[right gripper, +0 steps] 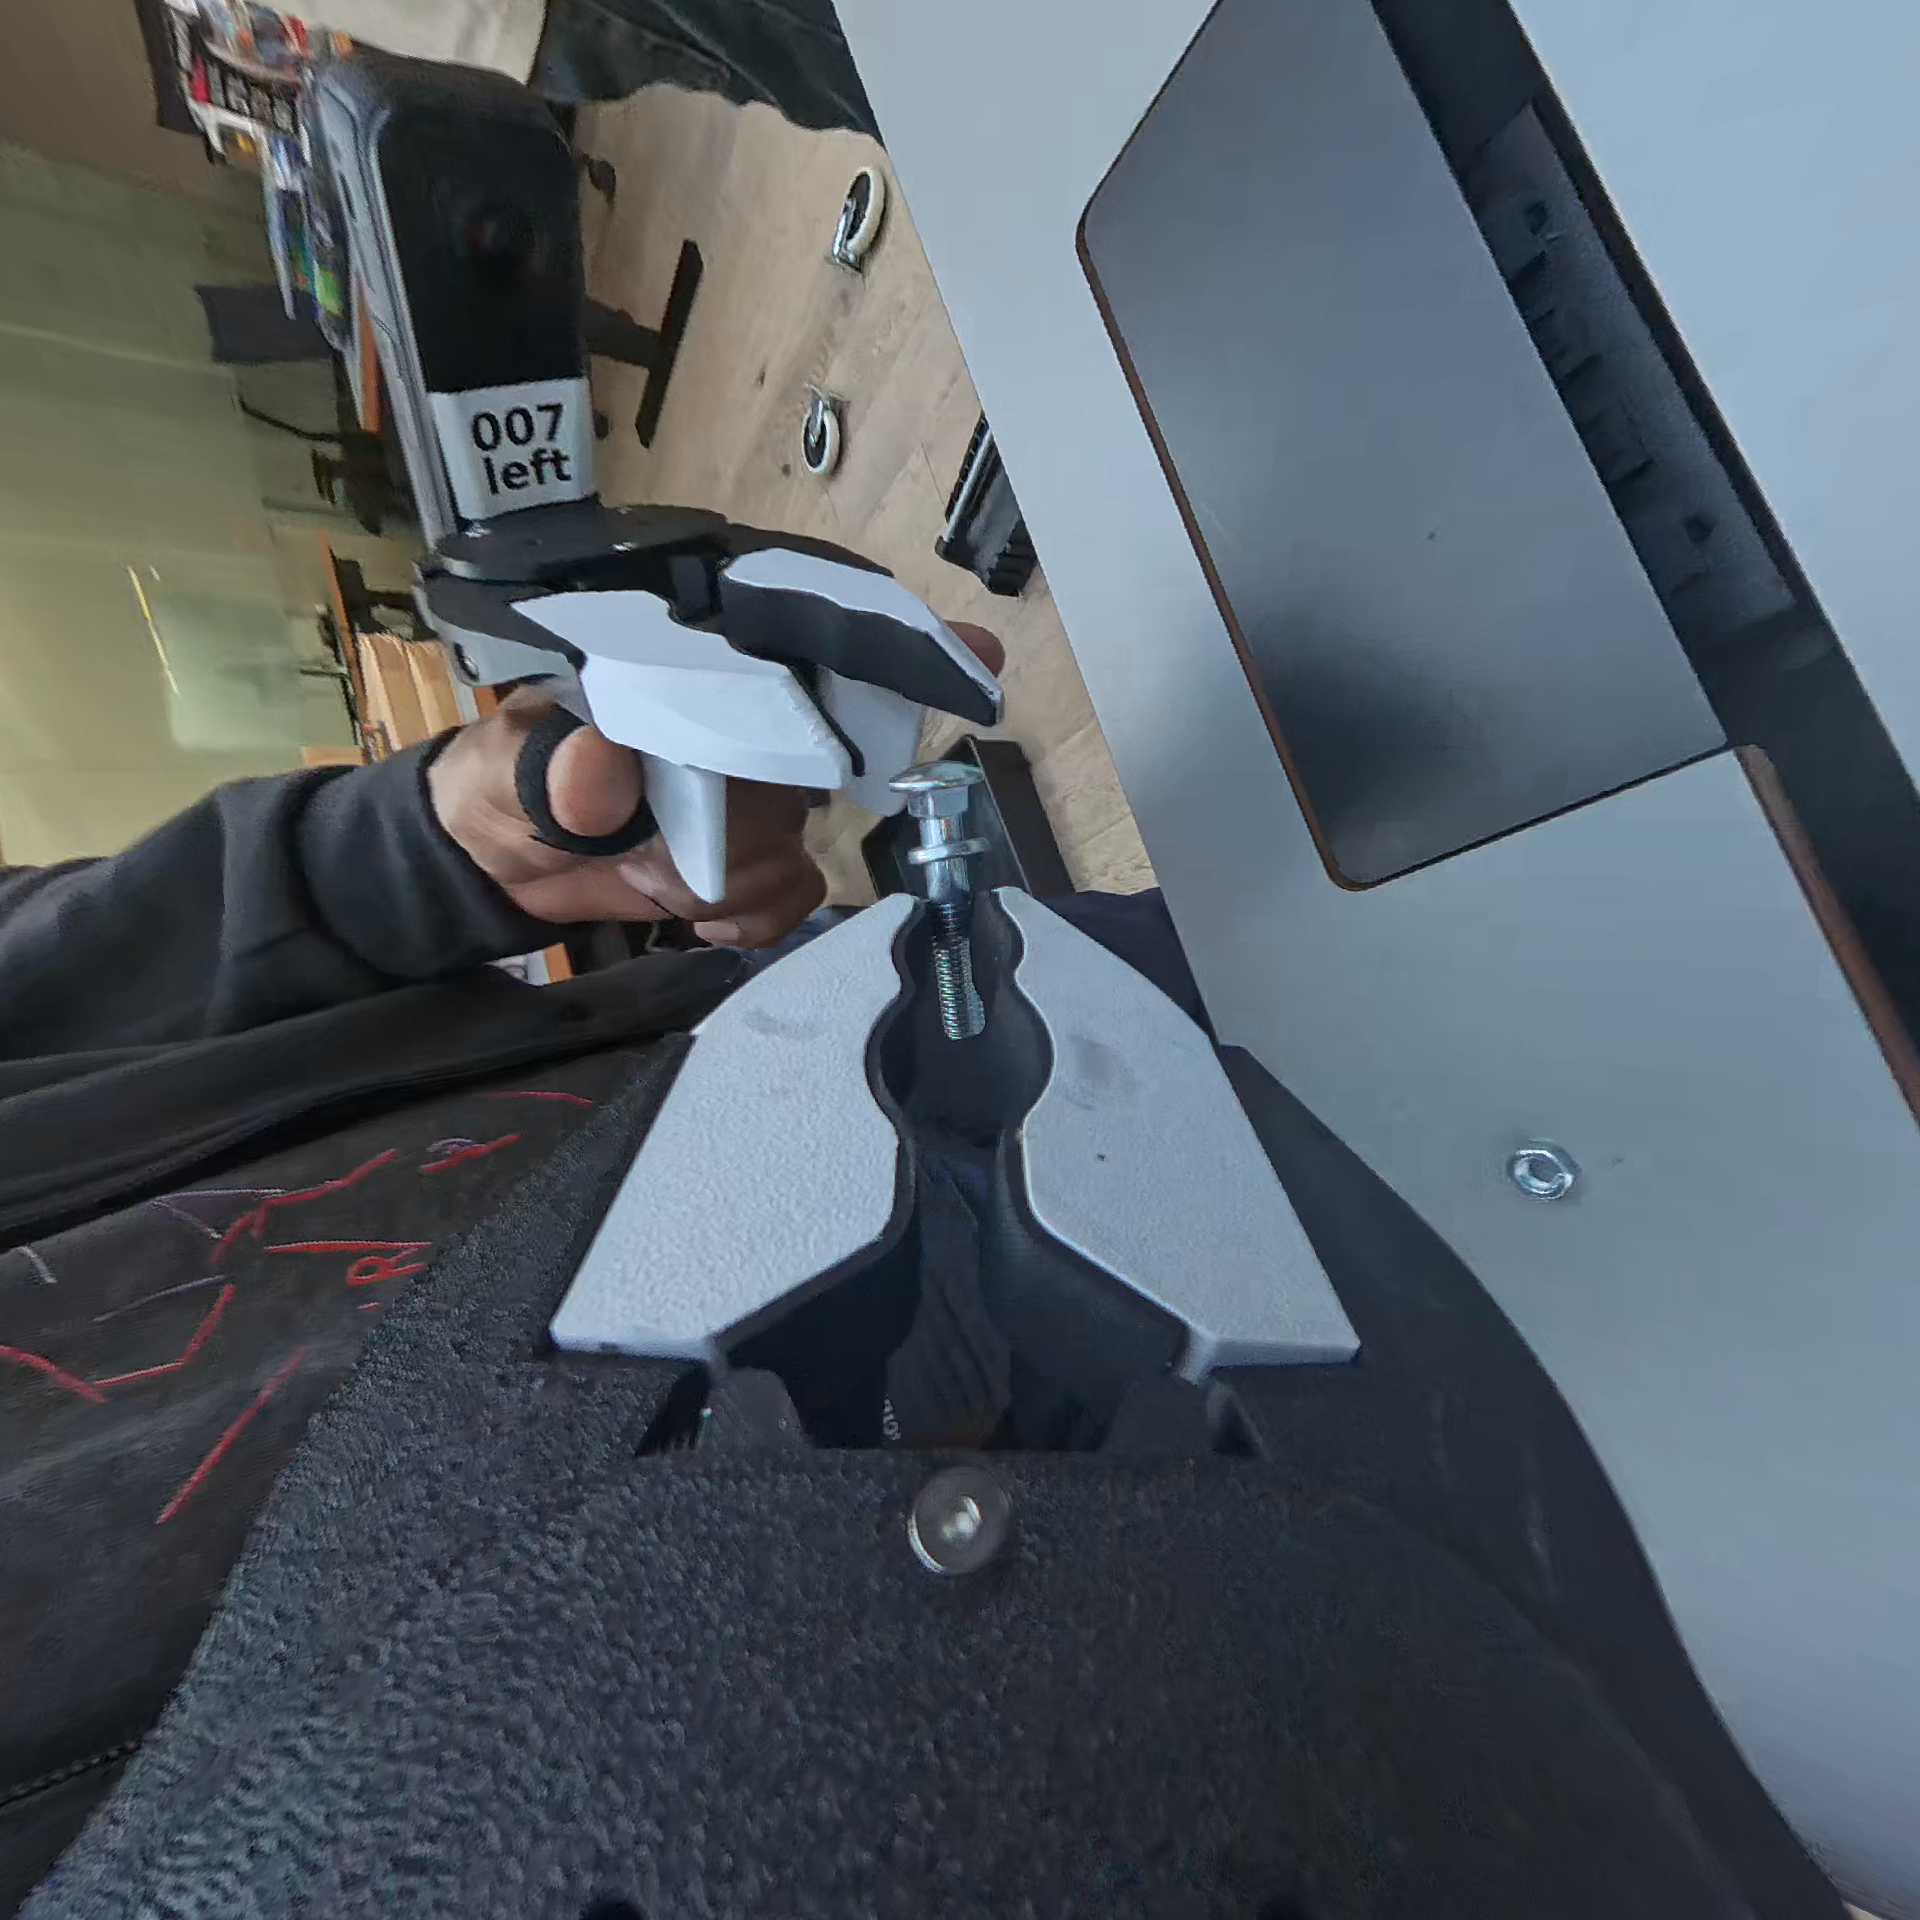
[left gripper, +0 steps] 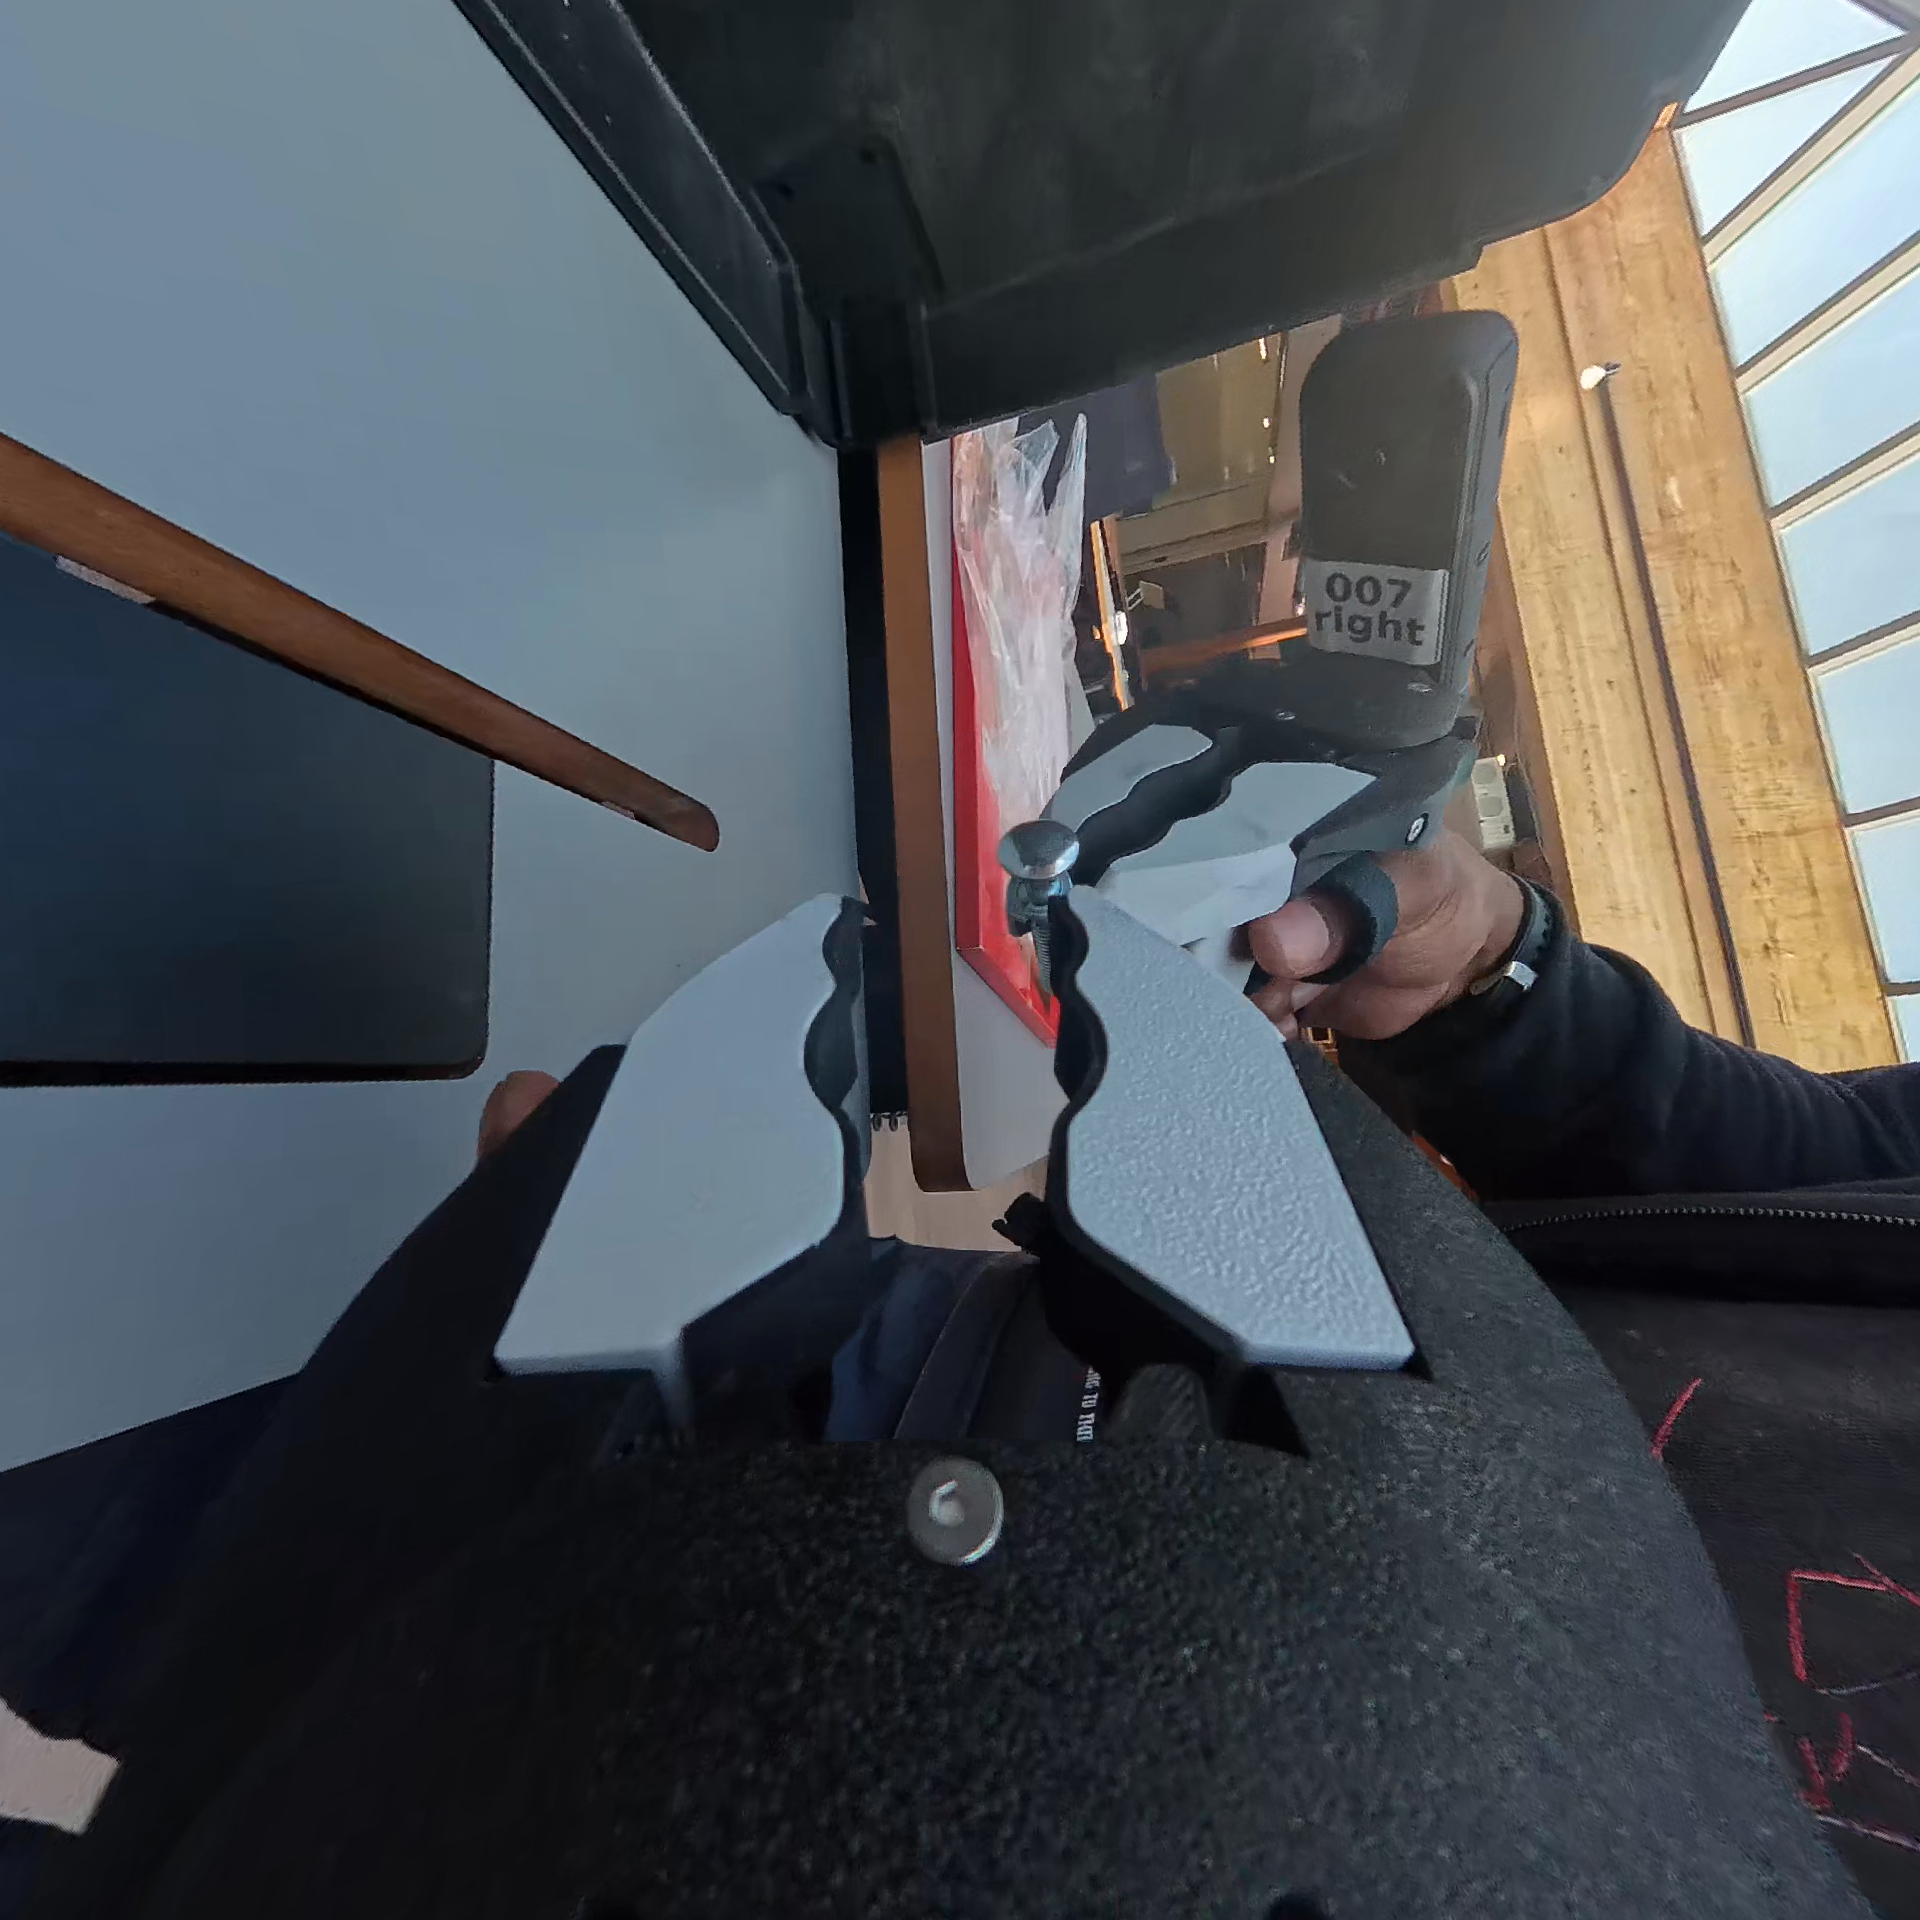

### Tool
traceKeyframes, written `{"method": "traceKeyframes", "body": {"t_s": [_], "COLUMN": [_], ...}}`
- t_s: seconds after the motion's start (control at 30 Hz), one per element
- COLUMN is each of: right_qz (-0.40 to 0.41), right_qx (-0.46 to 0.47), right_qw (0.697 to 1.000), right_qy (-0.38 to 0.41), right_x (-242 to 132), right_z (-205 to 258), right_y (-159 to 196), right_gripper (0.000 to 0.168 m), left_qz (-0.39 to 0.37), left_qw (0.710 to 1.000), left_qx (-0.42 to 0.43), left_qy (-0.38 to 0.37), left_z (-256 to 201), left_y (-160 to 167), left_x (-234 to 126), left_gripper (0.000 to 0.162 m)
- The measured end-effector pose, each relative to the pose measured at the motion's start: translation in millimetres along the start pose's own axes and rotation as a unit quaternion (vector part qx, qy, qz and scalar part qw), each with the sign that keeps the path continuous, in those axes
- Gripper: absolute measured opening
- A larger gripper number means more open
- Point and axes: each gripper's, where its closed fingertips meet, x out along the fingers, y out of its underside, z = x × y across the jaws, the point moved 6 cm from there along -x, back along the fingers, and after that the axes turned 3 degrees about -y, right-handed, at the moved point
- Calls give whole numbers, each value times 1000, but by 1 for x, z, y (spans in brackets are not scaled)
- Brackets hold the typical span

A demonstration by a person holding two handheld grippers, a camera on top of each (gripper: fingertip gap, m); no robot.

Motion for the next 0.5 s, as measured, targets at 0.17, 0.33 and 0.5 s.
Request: {"method": "traceKeyframes", "body": {"t_s": [0.17,0.33,0.5], "right_qz": [-17,-23,-37], "right_qx": [30,27,28], "right_qw": [999,999,999], "right_qy": [1,19,20], "right_x": [-4,-5,-2], "right_z": [15,27,36], "right_y": [-2,-9,-16], "right_gripper": [7,7,7], "left_qz": [9,8,8], "left_qw": [1000,998,996], "left_qx": [-8,-20,-23], "left_qy": [26,53,80], "left_z": [-8,-15,-22], "left_y": [-6,-15,-23], "left_x": [5,0,-6], "left_gripper": [39,43,45]}}
